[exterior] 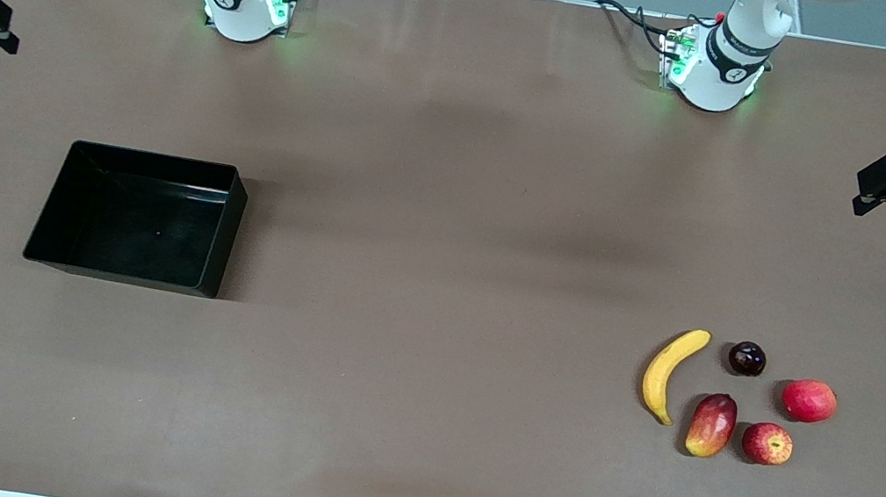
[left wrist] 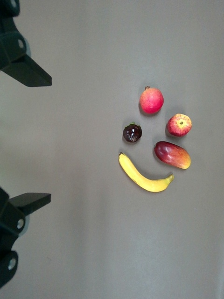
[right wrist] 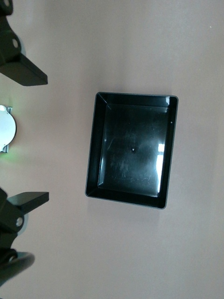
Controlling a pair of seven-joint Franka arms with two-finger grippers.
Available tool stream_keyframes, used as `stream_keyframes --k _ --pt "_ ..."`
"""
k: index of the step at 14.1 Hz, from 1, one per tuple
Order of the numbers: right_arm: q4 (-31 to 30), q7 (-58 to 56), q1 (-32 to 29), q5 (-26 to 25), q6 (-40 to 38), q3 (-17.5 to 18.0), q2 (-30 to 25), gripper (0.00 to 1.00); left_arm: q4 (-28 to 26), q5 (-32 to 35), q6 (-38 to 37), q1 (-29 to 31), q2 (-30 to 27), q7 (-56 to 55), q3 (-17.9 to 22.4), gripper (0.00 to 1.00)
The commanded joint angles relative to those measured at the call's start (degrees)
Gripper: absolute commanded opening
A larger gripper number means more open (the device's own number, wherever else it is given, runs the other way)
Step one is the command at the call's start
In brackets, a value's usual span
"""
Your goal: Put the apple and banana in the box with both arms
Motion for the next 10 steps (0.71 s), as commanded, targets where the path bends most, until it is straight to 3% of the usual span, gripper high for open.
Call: stream_keyframes --k 1,5,8,10 --pt "-1.2 0.6 -1.3 0.9 0.7 0.5 -1.0 1.00 0.7 -0.5 -1.0 0.2 0.5 0.0 -0.4 1.00" --pt "-1.0 0.6 -1.7 0.7 0.9 0.5 -0.3 1.00 0.8 -0.5 -1.0 0.3 0.7 0.0 -0.4 1.00" --pt "5.0 0.3 -1.9 0.7 0.9 0.5 5.5 1.00 0.8 -0.5 -1.0 0.5 2.1 0.0 -0.4 1.00" --pt "5.7 0.2 -1.9 0.2 1.0 0.4 6.9 1.00 0.7 -0.4 -0.4 0.4 3.5 0.0 -0.3 1.00"
